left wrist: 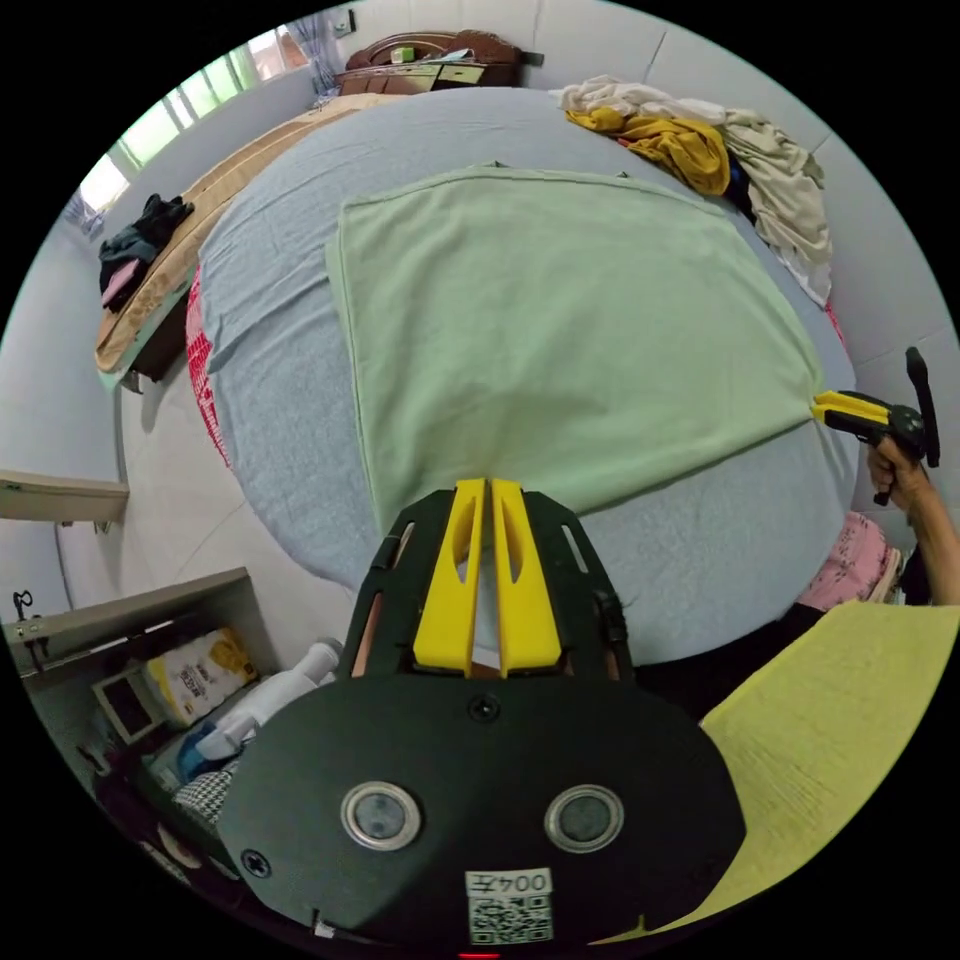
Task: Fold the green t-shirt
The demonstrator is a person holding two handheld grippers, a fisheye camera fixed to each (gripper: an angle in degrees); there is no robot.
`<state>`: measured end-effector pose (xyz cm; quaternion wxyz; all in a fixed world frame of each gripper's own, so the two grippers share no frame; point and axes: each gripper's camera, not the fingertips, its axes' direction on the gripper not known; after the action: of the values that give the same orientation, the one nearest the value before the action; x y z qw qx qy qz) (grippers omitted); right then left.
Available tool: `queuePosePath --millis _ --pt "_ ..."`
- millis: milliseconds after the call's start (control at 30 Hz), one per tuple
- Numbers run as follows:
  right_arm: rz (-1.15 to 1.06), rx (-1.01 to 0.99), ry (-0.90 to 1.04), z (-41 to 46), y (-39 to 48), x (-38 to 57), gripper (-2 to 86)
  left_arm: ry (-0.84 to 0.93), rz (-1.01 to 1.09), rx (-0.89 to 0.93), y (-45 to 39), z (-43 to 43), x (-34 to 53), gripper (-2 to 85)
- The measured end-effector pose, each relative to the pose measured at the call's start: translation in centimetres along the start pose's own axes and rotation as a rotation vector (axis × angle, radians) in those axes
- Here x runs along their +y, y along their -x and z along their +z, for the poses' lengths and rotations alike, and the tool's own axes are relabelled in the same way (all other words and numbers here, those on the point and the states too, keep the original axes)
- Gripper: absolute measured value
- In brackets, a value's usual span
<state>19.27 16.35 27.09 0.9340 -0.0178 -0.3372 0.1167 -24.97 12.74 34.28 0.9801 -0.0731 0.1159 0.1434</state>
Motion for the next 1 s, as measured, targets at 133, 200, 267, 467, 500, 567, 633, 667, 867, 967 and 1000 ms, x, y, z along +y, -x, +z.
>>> queuePosePath --millis 133,200,267,467,500,567,633,667,867,967,1000 --pt "0.019 0.019 -0.035 -1.6 0.0 -0.3 8.7 -0.003 0.012 -0.016 -0.5 -0.2 -0.4 1.1" --pt "0.021 0.051 -0.002 -1.1 -0.1 -0.5 9.0 0.011 0.02 -0.039 -0.7 0.3 -0.6 1.1" --pt "0.035 0.043 0.008 -0.5 -0.9 0.0 9.2 0.007 0.03 -0.048 -0.9 0.4 -0.5 1.1" --pt "0.15 -0.06 -0.037 -2.1 -4.5 2.6 8.3 0.008 0.029 -0.023 -0.8 0.0 -0.3 0.9" --pt "0.154 -0.064 -0.037 -2.2 -4.7 2.8 8.2 -0.02 0.013 0.01 -0.8 -0.6 -0.4 0.8" --pt "0.167 -0.07 -0.05 -2.6 -5.6 3.4 8.1 -0.04 0.01 0.042 -1.1 -1.3 -0.8 0.7" --pt "0.18 -0.048 -0.056 -2.9 -6.3 3.6 8.3 -0.056 0.023 0.05 -2.0 -1.8 -1.3 0.6" --pt "0.193 -0.036 -0.064 -3.1 -6.9 3.8 8.5 -0.07 0.032 0.071 -2.6 -2.1 -1.6 0.7" --pt "0.286 -0.181 -0.097 -3.6 -13.1 6.9 9.3 -0.116 0.205 0.147 -9.0 -2.4 -2.4 1.7" --pt "0.32 -0.319 -0.095 -2.9 -16.6 8.4 9.7 -0.132 0.341 0.143 -13.7 -2.2 -2.6 2.3" --pt "0.331 -0.355 -0.101 -2.7 -17.4 8.8 9.8 -0.137 0.385 0.144 -15.5 -2.1 -2.7 2.5"
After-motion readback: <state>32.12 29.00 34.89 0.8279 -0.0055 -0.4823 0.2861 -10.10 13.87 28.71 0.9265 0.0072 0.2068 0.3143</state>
